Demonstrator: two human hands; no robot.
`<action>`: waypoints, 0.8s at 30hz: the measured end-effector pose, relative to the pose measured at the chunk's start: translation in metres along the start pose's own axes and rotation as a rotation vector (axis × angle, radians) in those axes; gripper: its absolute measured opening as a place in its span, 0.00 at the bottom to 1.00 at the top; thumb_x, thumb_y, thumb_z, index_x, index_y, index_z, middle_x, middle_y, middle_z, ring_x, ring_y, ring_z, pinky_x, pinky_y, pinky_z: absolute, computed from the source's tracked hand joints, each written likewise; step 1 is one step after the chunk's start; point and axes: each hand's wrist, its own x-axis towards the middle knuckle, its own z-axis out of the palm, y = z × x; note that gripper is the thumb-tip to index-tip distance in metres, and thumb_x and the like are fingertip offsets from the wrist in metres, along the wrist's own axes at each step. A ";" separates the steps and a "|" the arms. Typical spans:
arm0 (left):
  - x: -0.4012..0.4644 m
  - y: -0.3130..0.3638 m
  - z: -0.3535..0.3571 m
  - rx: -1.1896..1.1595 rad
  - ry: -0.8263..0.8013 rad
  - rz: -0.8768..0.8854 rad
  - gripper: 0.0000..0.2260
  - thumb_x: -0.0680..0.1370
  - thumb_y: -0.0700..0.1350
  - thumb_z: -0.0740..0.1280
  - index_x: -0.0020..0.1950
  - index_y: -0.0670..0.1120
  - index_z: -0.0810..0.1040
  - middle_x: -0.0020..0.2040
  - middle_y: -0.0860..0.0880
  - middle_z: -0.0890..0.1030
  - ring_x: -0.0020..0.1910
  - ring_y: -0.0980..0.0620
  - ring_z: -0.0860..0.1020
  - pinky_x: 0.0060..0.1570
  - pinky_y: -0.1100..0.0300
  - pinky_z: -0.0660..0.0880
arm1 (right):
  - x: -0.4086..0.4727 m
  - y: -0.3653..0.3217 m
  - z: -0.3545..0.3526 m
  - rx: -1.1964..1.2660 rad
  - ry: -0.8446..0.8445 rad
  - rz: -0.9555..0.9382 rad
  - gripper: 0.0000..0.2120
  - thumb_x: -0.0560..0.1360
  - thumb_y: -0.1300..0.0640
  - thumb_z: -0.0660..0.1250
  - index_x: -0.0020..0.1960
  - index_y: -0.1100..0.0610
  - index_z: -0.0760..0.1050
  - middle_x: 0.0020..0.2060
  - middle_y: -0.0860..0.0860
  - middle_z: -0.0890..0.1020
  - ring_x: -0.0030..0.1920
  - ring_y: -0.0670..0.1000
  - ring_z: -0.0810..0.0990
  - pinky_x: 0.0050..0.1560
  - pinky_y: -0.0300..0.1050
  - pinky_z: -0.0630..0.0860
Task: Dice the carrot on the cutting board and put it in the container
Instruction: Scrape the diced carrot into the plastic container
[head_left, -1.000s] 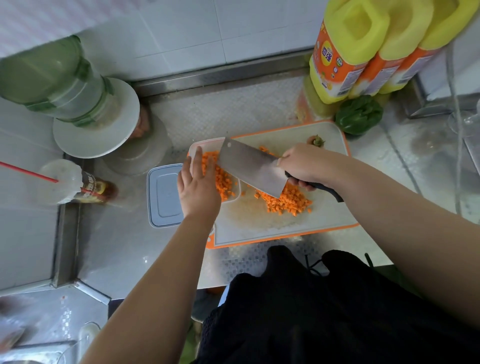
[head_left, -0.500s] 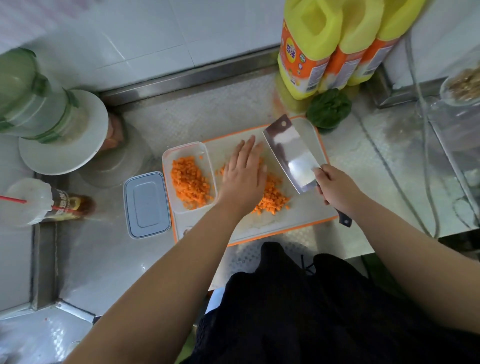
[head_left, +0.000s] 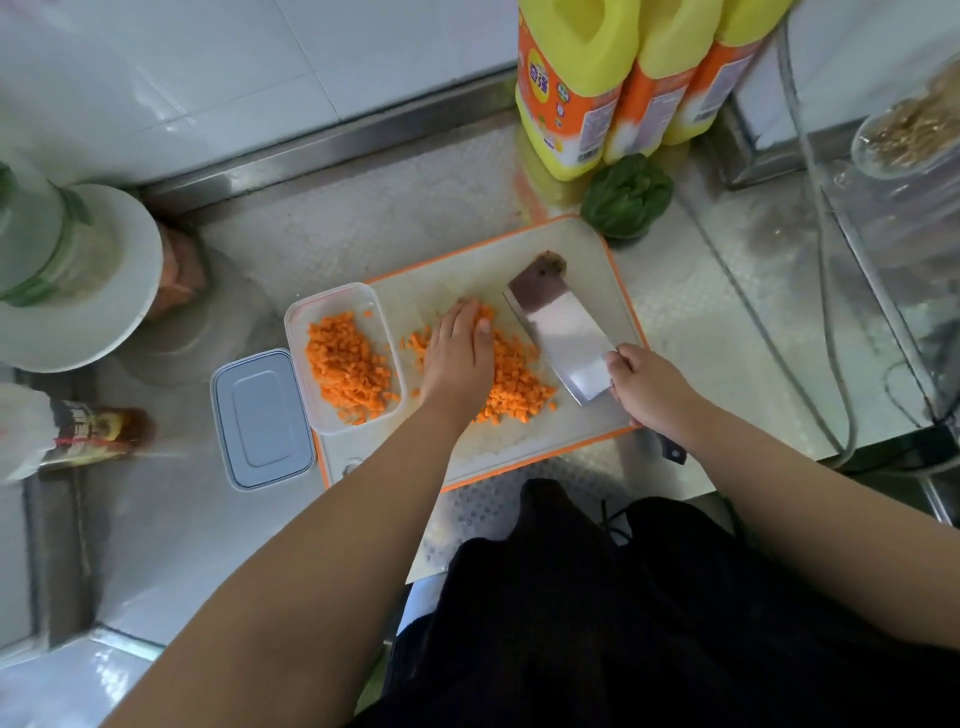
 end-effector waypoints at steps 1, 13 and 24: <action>-0.003 0.002 0.002 -0.051 0.015 -0.017 0.23 0.84 0.51 0.49 0.77 0.43 0.62 0.76 0.45 0.64 0.76 0.48 0.59 0.75 0.53 0.54 | 0.000 -0.006 0.005 0.010 -0.017 0.002 0.16 0.82 0.50 0.52 0.41 0.59 0.67 0.34 0.58 0.75 0.27 0.54 0.72 0.31 0.49 0.73; -0.008 0.035 0.004 -0.444 0.029 -0.154 0.24 0.86 0.51 0.48 0.80 0.45 0.49 0.81 0.49 0.49 0.79 0.55 0.46 0.76 0.61 0.44 | -0.006 -0.050 0.030 0.463 -0.288 0.162 0.11 0.83 0.56 0.52 0.45 0.49 0.69 0.28 0.53 0.70 0.24 0.50 0.65 0.27 0.43 0.65; -0.032 0.008 -0.049 -0.225 0.478 0.137 0.14 0.81 0.37 0.57 0.64 0.38 0.75 0.59 0.44 0.79 0.60 0.52 0.74 0.62 0.62 0.70 | -0.007 -0.061 -0.008 0.372 -0.340 0.077 0.12 0.82 0.55 0.54 0.41 0.50 0.68 0.29 0.54 0.68 0.23 0.49 0.63 0.25 0.39 0.61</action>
